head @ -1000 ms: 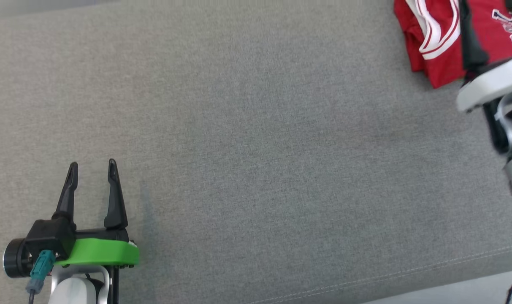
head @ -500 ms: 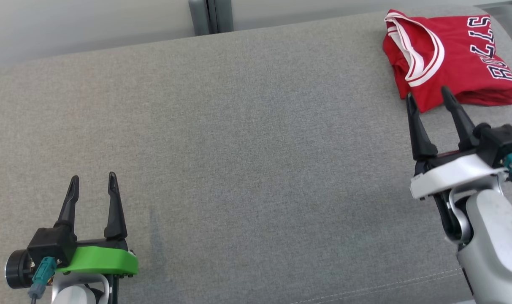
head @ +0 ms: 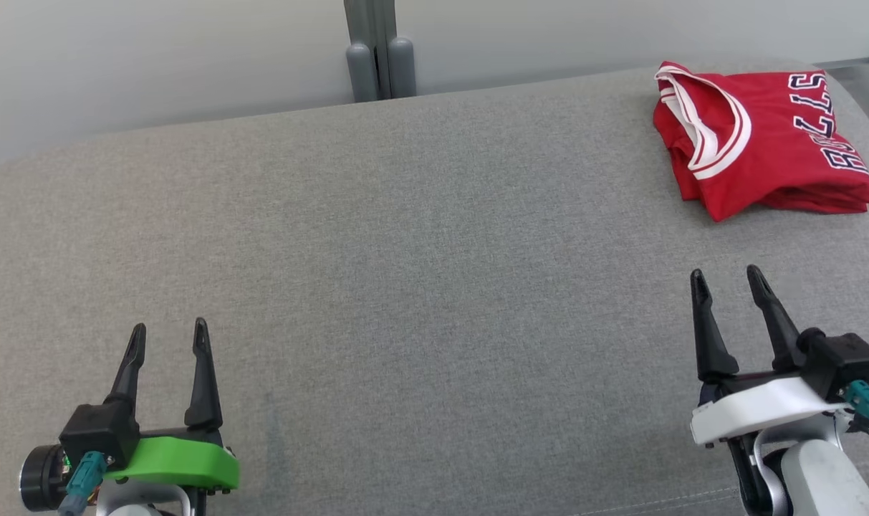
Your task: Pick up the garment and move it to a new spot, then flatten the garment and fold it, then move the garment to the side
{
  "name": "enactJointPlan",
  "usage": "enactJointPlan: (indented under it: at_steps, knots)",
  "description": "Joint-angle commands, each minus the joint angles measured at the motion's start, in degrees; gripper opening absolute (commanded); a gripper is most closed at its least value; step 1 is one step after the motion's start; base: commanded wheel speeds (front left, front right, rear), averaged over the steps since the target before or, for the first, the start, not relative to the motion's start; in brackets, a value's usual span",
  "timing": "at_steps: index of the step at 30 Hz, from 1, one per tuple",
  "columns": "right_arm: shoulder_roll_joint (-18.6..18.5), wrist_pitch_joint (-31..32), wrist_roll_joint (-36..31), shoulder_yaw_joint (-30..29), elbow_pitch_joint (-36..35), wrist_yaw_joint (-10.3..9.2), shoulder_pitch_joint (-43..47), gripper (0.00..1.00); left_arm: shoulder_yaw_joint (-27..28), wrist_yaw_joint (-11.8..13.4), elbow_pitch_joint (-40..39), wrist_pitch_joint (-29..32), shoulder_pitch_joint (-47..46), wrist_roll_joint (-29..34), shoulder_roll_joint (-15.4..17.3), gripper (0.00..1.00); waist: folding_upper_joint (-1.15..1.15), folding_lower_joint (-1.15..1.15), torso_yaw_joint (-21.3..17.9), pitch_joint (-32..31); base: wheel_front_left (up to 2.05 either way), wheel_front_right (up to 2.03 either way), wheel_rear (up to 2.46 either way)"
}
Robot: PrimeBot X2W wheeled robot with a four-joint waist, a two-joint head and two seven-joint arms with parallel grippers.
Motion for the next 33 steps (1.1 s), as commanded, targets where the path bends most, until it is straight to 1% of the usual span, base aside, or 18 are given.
enactJointPlan:
  at_steps: [1,5,15,33]
  knots:
    - [0.32,-0.14,-0.44,-0.24,-0.52,-0.06,1.25,1.0,0.05,-0.13,0.31,0.03,1.04,0.77,0.3,1.0,0.0,0.0,0.73,-1.62,0.0,0.0,0.0]
    - [1.39,-0.14,-1.63,-0.14,-1.16,-0.06,3.92,1.0,0.19,-0.25,0.66,0.03,2.13,0.74,0.43,1.0,0.0,0.0,0.97,-3.24,0.0,0.0,0.0]
    - [2.81,-0.12,-3.24,-0.14,-1.95,-0.06,5.75,1.0,-0.4,-0.61,2.03,0.03,2.93,-0.29,0.53,1.0,0.0,0.0,2.06,-4.76,0.0,0.0,0.0]
    - [2.76,0.24,-3.52,0.17,-1.17,-0.06,5.9,1.0,-0.71,-0.24,3.24,0.03,3.25,-1.87,0.58,1.0,0.0,0.0,2.7,-4.91,0.0,0.0,0.0]
